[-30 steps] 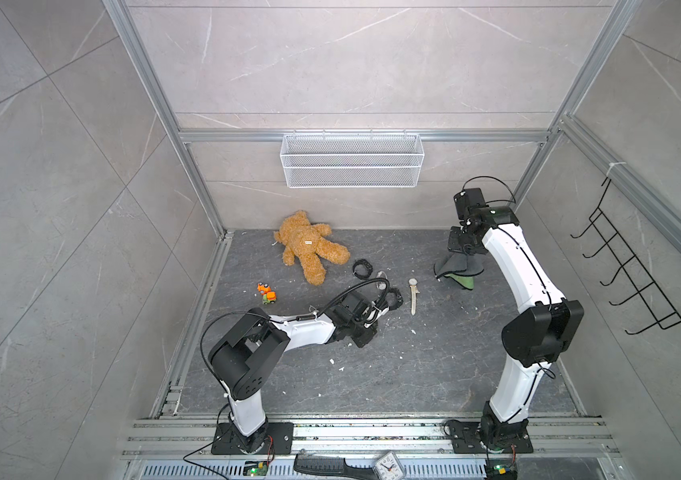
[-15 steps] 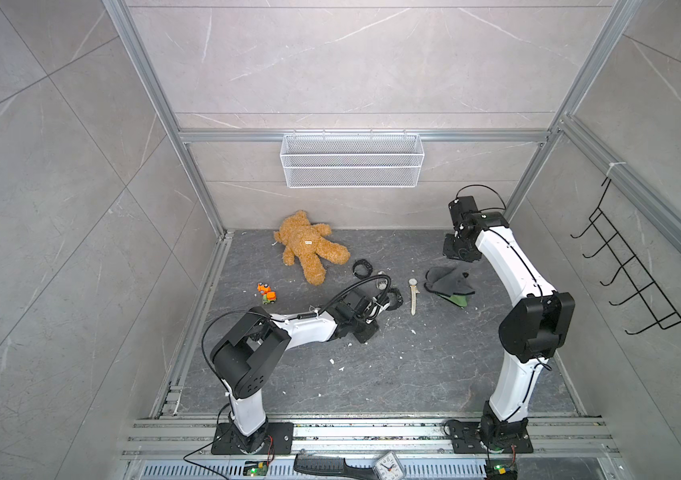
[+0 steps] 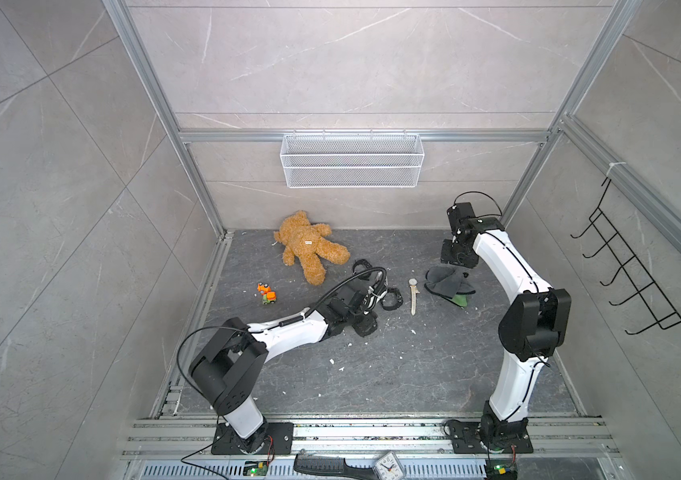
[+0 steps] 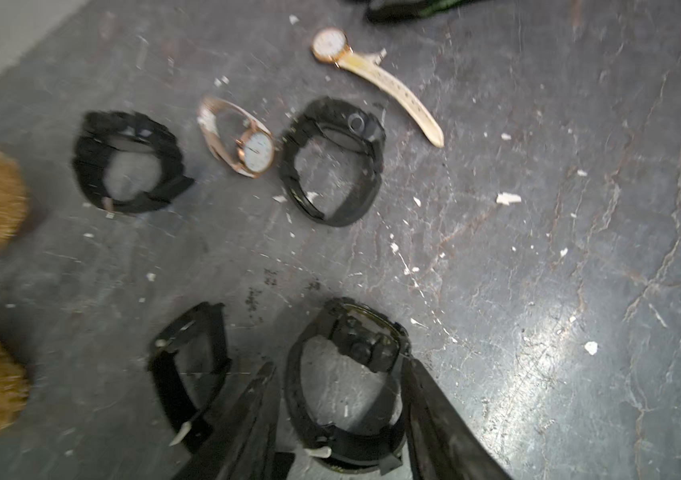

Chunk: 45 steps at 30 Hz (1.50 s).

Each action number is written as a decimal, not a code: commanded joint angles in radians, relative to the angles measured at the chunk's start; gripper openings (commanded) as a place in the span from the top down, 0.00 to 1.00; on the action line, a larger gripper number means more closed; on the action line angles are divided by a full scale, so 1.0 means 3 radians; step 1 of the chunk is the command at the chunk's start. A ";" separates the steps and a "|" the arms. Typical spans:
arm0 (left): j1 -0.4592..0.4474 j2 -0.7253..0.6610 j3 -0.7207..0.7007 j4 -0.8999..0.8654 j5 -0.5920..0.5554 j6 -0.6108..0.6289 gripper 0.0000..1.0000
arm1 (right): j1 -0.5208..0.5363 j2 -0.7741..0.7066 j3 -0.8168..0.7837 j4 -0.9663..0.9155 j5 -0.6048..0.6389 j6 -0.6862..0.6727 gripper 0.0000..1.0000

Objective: Wipe the watch dial
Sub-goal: Place the watch at the center of the board, then reset both arms

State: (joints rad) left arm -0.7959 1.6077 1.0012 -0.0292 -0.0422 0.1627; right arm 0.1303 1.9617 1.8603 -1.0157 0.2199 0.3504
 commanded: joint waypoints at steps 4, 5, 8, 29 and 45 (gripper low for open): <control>0.0331 -0.0722 -0.0258 0.0037 -0.0504 -0.0172 0.49 | -0.0010 -0.0223 -0.0359 0.0237 -0.0205 0.0067 0.42; 0.0396 -0.0844 -0.0336 0.0067 -0.0607 -0.0202 0.49 | -0.0005 -0.0307 -0.0451 0.0299 -0.0239 0.0064 0.41; 0.0593 -0.1168 -0.0557 0.0097 -0.0870 -0.0296 0.48 | -0.0004 -0.0535 -0.0684 0.0415 -0.0315 0.0069 0.38; 0.1408 -0.2683 -0.2030 0.0568 -0.2388 -0.1127 0.42 | 0.0093 -0.2081 -0.2435 0.1257 -0.0321 0.0352 0.00; 0.1625 -0.2144 -0.2548 0.1708 -0.2278 -0.0900 0.42 | 0.0425 -0.2847 -0.3457 0.2145 0.0466 0.0217 0.00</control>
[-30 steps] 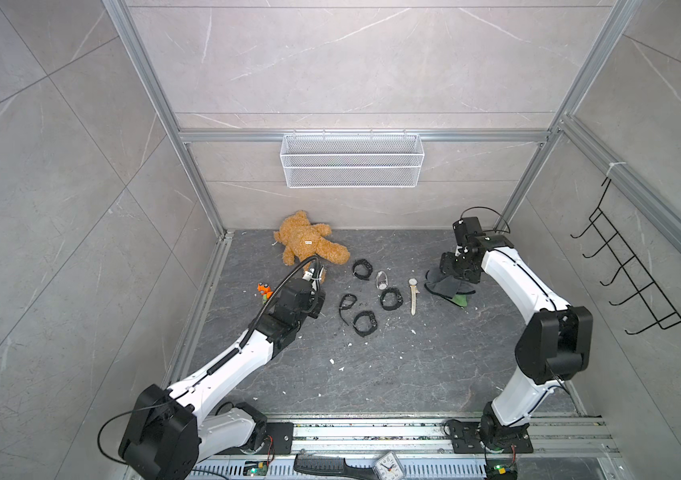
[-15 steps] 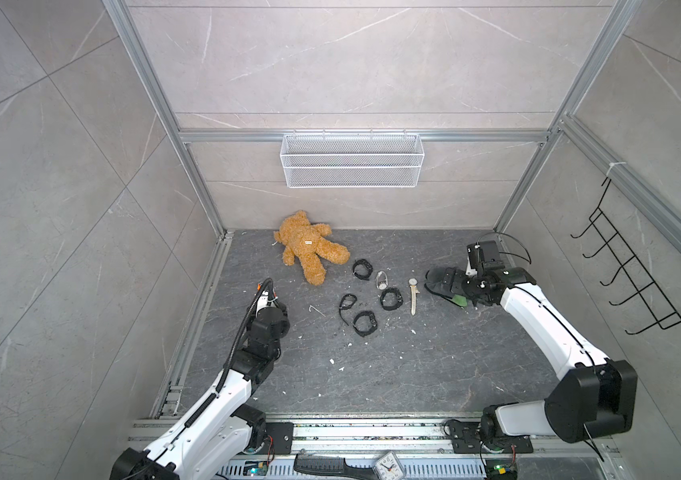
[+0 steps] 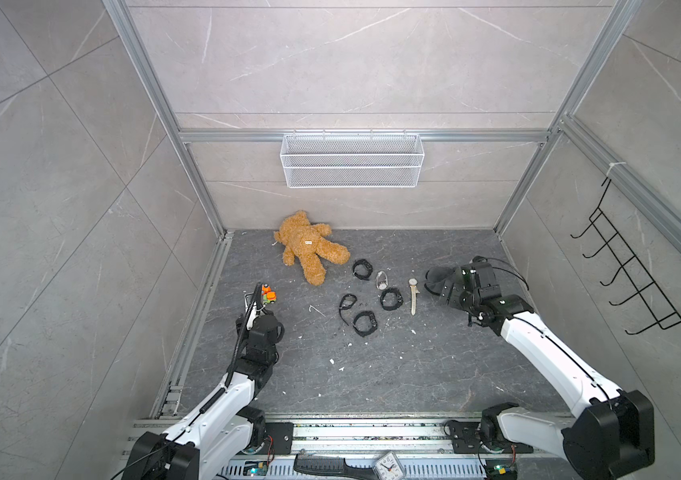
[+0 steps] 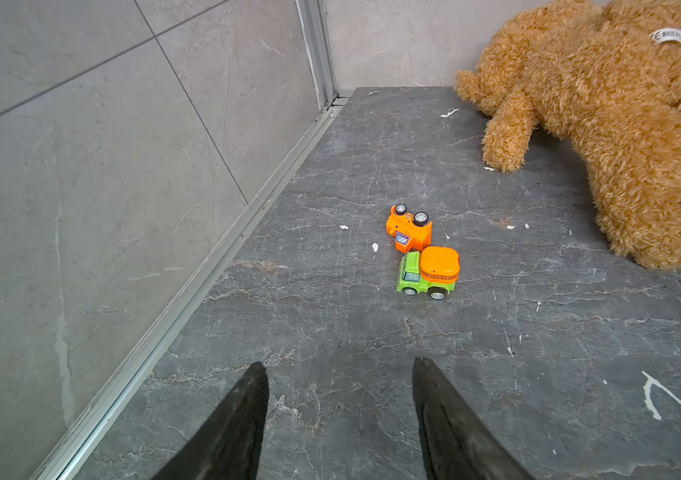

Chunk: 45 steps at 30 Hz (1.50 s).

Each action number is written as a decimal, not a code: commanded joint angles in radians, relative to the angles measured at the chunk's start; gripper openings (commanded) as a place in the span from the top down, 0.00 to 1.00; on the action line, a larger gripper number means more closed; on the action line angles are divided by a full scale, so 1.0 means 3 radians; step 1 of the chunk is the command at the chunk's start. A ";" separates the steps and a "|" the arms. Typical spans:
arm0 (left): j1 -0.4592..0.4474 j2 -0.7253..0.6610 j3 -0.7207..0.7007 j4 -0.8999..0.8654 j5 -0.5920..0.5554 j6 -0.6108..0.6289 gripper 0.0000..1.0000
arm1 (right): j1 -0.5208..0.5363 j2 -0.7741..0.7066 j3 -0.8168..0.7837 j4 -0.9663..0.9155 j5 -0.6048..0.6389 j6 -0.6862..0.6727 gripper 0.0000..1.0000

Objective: Wipe the watch dial
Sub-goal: Reset both arms

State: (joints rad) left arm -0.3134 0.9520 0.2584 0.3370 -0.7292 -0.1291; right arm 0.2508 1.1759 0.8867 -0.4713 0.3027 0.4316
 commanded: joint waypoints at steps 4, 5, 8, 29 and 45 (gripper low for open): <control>0.0017 0.0131 -0.0159 0.0738 0.0078 0.0138 0.42 | 0.0027 -0.0340 -0.0472 0.0644 0.0199 -0.0115 0.00; 0.0022 0.0197 -0.0161 0.0796 0.0086 0.0150 0.42 | 0.0023 -0.0299 -0.0491 0.0678 0.0200 -0.0146 0.00; 0.0022 0.0426 -0.0156 0.0976 0.0138 0.0216 0.42 | 0.0026 -0.0152 -0.0490 0.0738 0.0287 -0.0160 0.00; 0.0446 0.1228 0.0023 0.1806 0.1011 0.0719 0.42 | 0.0029 0.0084 -0.0969 0.1742 0.0489 -0.0583 0.00; 0.0740 0.1613 0.0111 0.1996 0.1382 0.0611 0.43 | 0.0027 0.0254 -0.1746 0.3484 0.0566 -0.1039 0.00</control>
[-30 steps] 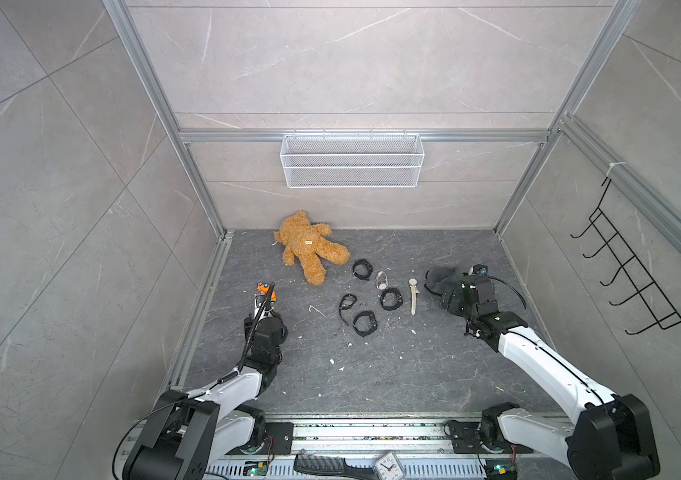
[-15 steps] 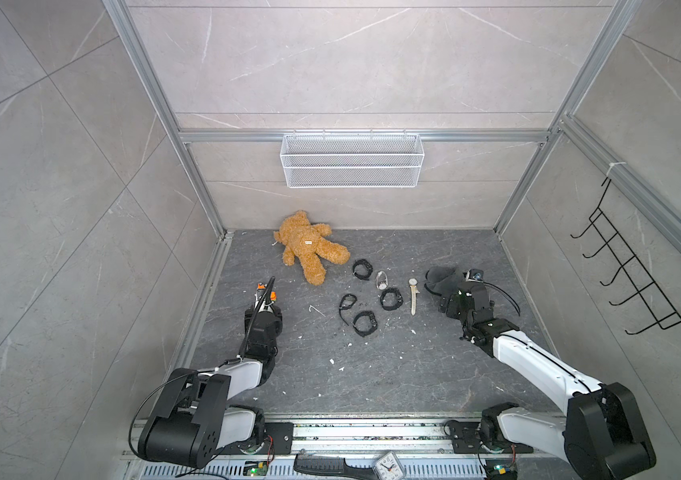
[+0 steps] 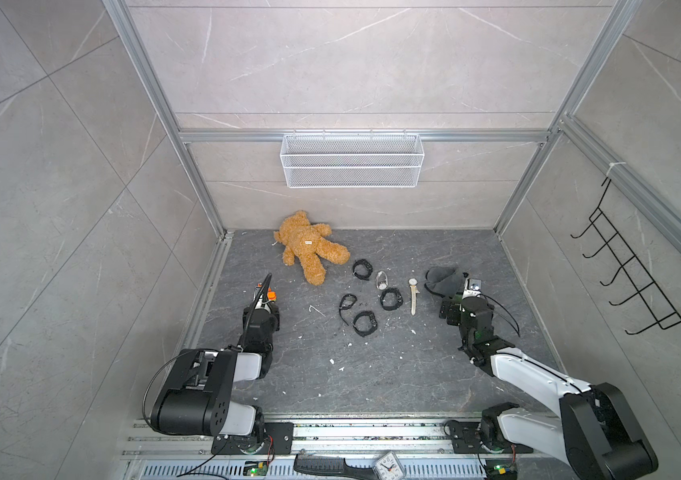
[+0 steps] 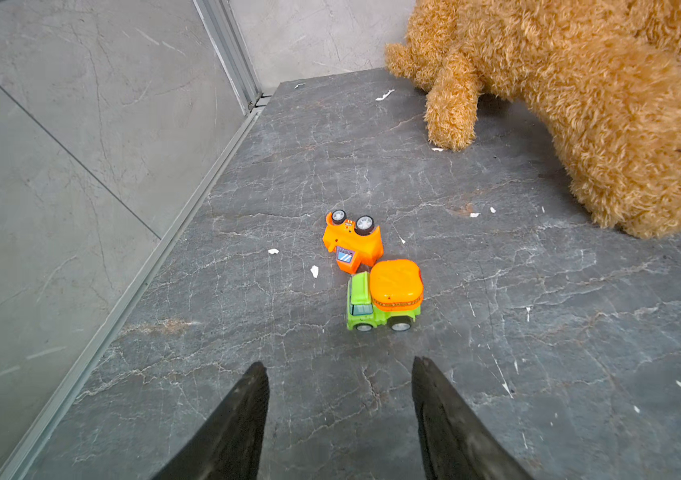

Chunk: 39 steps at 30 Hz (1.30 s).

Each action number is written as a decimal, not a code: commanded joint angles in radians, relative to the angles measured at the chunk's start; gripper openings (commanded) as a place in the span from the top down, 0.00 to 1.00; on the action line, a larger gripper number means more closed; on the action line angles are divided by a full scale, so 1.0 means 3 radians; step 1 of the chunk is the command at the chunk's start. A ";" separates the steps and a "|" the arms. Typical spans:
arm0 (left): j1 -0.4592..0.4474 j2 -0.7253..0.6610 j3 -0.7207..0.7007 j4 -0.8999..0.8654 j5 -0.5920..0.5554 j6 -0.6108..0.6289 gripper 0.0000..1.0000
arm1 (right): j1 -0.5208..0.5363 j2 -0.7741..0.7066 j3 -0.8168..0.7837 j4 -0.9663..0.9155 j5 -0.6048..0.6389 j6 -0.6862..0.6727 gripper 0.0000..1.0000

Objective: Wipe the watch dial
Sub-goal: Reset both arms

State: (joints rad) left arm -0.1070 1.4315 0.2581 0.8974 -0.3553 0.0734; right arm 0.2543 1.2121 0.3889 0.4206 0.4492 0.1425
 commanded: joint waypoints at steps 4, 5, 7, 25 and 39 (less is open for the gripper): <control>0.0122 0.0039 0.0139 0.0073 0.0257 -0.0105 0.43 | 0.0017 0.0380 -0.0060 0.0766 0.0028 -0.0146 0.00; 0.0162 0.0056 0.0151 0.0066 0.0301 -0.0136 0.43 | 0.0014 0.0409 -0.0039 0.0762 0.0047 -0.0161 0.00; 0.0240 0.0233 0.0126 0.0273 0.0322 -0.0214 0.43 | 0.0012 0.0372 -0.0078 0.0790 -0.0015 -0.0185 0.00; 0.0464 0.0234 0.0357 -0.0212 0.0789 -0.0290 0.43 | -0.0180 0.0797 -0.0414 0.1993 -0.0280 -0.0519 0.00; 0.0478 0.0234 0.0368 -0.0227 0.0816 -0.0302 0.41 | -0.0628 0.1050 -0.0202 0.1808 -0.0858 -0.0248 0.00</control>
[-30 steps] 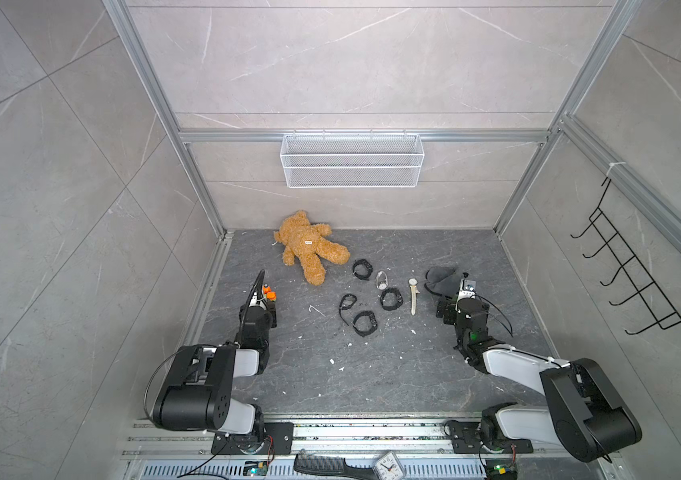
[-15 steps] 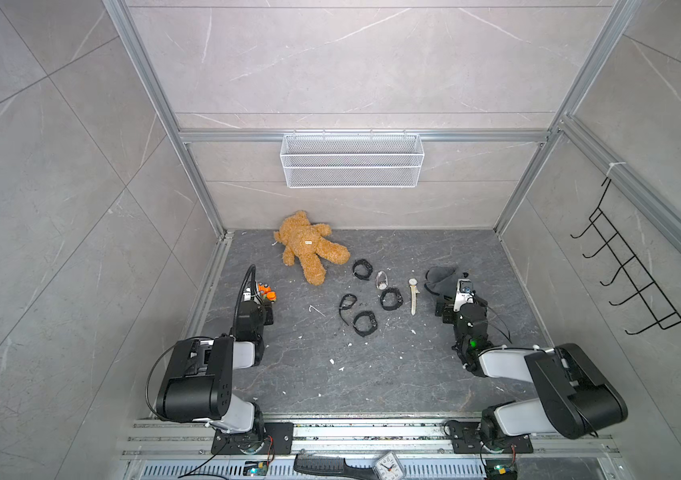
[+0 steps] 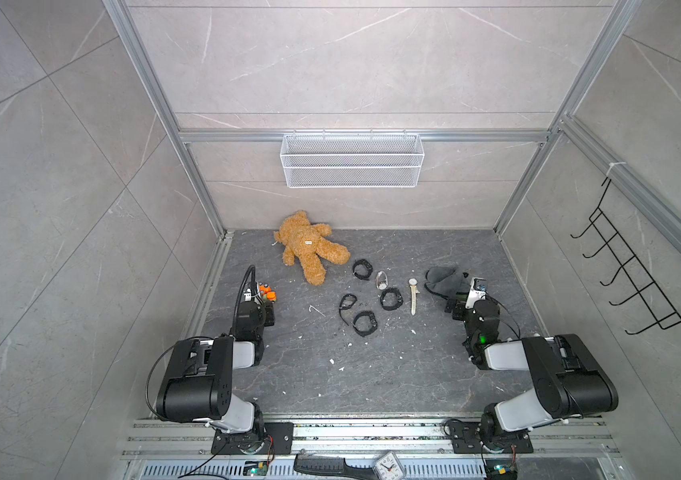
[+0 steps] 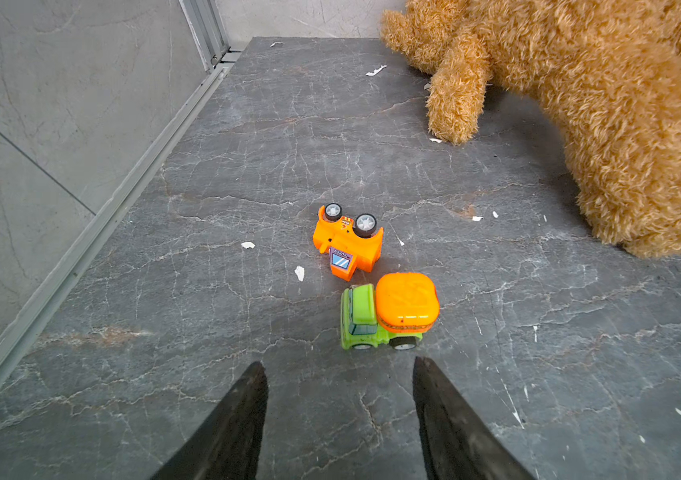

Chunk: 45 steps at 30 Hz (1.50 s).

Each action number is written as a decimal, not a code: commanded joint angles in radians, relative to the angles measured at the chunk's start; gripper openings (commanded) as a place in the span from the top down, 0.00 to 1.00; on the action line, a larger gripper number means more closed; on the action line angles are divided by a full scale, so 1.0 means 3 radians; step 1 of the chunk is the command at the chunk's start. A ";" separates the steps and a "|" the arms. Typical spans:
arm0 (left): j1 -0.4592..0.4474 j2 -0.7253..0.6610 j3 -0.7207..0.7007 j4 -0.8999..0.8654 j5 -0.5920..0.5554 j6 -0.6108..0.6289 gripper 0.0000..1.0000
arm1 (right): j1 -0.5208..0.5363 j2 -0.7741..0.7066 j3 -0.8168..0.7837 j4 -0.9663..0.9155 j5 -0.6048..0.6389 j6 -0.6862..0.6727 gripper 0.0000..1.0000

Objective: Wipe the watch dial
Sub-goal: Reset both arms

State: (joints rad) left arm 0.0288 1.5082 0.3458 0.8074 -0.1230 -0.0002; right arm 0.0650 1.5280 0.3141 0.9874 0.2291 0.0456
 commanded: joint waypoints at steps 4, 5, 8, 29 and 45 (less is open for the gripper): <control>0.0027 -0.0026 0.0070 0.0070 0.0041 -0.0055 0.41 | 0.0003 -0.0008 0.0028 -0.0041 -0.0124 0.0063 0.00; 0.0027 -0.0026 0.0070 0.0070 0.0039 -0.0058 0.41 | 0.0001 -0.0010 0.0027 -0.0040 -0.0120 0.0063 0.00; 0.0026 -0.0026 0.0070 0.0074 0.0039 -0.0059 0.40 | 0.0000 -0.0008 0.0027 -0.0037 -0.0119 0.0058 0.00; 0.0025 -0.0026 0.0065 0.0075 0.0014 -0.0056 0.00 | 0.0003 -0.0005 0.0032 -0.0039 -0.0119 0.0060 0.00; 0.0026 -0.0032 0.0062 0.0080 0.0013 -0.0060 0.00 | 0.0001 -0.0003 0.0032 -0.0039 -0.0119 0.0061 0.00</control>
State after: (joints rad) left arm 0.0288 1.5082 0.3458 0.8070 -0.1207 -0.0082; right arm 0.0650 1.5280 0.3141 0.9844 0.2001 0.0525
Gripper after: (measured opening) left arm 0.997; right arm 0.997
